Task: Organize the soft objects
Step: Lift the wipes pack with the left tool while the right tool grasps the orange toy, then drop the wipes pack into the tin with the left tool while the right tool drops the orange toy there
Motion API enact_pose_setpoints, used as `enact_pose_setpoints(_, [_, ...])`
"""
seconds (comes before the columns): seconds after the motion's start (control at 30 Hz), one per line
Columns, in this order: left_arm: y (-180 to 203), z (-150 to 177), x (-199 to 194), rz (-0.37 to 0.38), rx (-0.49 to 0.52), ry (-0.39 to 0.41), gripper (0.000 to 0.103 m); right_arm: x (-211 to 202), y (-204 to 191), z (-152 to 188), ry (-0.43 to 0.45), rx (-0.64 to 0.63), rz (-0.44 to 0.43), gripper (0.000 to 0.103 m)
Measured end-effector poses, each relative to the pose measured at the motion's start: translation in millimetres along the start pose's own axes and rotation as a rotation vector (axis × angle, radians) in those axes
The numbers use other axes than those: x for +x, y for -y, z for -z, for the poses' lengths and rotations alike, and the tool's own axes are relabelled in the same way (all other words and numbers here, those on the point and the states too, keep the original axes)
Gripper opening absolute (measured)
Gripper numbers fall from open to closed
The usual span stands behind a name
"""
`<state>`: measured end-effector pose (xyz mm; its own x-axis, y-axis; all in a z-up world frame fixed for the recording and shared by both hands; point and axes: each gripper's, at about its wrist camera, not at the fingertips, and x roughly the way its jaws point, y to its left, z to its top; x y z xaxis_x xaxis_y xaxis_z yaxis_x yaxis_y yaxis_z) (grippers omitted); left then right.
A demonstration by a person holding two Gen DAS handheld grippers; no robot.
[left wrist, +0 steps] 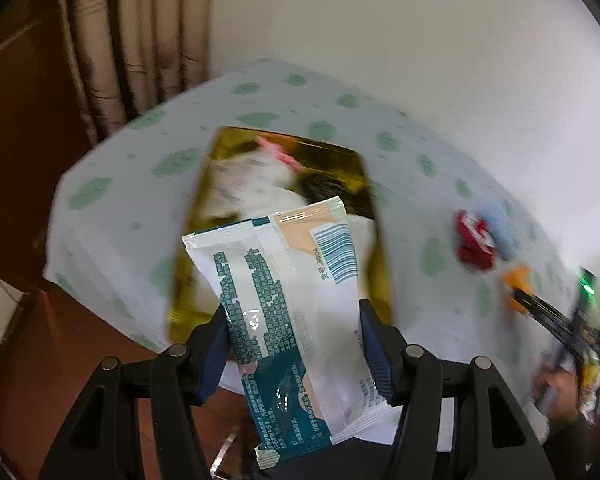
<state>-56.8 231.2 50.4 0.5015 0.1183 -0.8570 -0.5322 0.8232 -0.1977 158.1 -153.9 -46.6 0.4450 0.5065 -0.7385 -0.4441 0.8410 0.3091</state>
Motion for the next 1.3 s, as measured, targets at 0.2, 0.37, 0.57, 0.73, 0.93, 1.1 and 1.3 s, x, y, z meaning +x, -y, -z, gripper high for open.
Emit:
enact_pose_setpoints(0.2, [-18,-15,16,0.000,-0.047,0.012,0.061,-27,-13,22,0.037,0.049,-0.048,0.051])
enact_pose_setpoints(0.37, [-5,-25,36,-0.003,-0.018,0.045,0.061,-34,-21,26,0.047,0.070,-0.067,0.051])
enact_pose_setpoints(0.57, [-2,-28,64,-0.001,-0.014,-0.005,0.063,-41,-33,25,0.061,0.057,-0.073,0.051])
enact_pose_setpoints(0.73, [2,-19,57,-0.090,0.039,0.012,0.065,-43,-51,20,0.064,0.029,-0.094,0.051])
enact_pose_setpoints(0.93, [-7,-21,48,-0.068,0.012,0.030,0.066,-43,-100,-3,0.076,-0.031,-0.208,0.051])
enact_pose_setpoints(1.1, [-4,-23,41,-0.042,0.070,0.044,0.067,-28,-162,-37,0.067,-0.091,-0.345,0.051])
enact_pose_setpoints(1.3, [-25,-7,-5,-0.075,-0.070,0.201,0.067,24,-238,-80,0.006,-0.132,-0.459,0.052])
